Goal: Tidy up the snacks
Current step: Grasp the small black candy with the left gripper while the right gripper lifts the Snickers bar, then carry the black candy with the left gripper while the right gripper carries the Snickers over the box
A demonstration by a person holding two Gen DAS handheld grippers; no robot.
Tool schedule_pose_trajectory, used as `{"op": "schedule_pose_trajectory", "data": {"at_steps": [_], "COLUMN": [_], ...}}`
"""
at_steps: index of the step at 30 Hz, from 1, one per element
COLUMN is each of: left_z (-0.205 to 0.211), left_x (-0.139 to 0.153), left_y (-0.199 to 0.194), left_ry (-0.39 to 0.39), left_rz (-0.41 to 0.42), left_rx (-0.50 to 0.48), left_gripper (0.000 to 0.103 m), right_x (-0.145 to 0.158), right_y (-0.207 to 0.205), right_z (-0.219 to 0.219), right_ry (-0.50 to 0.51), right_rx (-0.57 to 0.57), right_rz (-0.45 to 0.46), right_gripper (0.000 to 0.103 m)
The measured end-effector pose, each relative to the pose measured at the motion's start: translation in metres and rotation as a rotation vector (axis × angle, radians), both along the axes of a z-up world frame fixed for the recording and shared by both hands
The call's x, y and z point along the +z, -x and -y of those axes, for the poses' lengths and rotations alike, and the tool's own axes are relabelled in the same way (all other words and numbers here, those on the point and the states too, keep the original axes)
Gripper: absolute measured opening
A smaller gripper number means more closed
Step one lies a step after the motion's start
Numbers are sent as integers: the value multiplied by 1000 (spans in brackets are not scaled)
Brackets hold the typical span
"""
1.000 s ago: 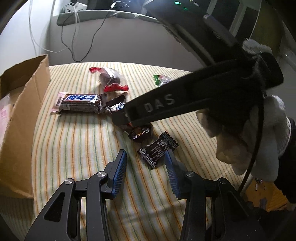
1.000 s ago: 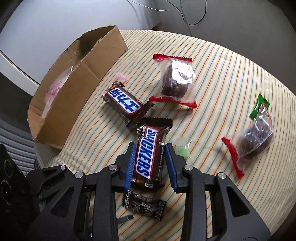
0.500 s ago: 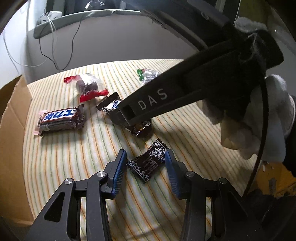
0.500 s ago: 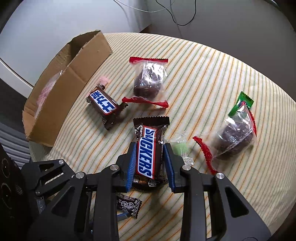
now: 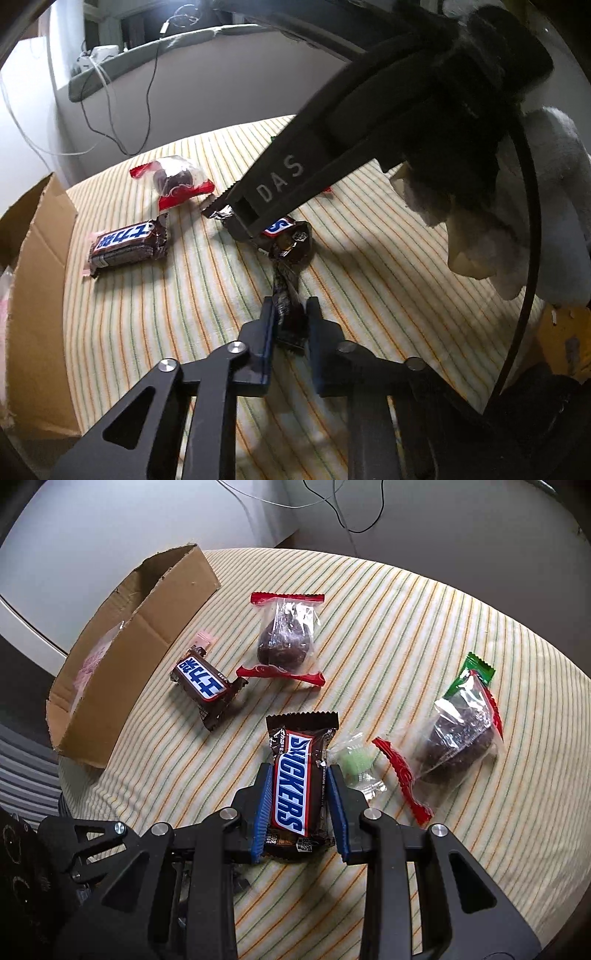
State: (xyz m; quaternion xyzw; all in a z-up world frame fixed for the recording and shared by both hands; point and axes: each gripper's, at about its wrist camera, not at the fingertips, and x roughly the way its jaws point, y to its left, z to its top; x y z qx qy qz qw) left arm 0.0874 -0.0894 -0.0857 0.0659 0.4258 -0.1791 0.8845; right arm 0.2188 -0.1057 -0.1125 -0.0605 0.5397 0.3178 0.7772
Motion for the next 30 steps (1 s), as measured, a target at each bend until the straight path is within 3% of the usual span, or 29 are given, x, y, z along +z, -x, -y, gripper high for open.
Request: {"op": "schedule_pose_trajectory", "data": {"at_steps": [14, 30], "left_z": [-45, -144], "left_x": [-3, 33], "left_y": [5, 20], "left_ry": [233, 277], "left_rz": [-29, 105], "left_rx": [163, 336], "left_gripper": [9, 9], "right_x": [14, 54], "right_y": [16, 29], "right_z": [11, -23], "right_ry": [-41, -82], "right_rx": [-20, 12], "right_rz": [34, 105], "right_gripper": [30, 30]}}
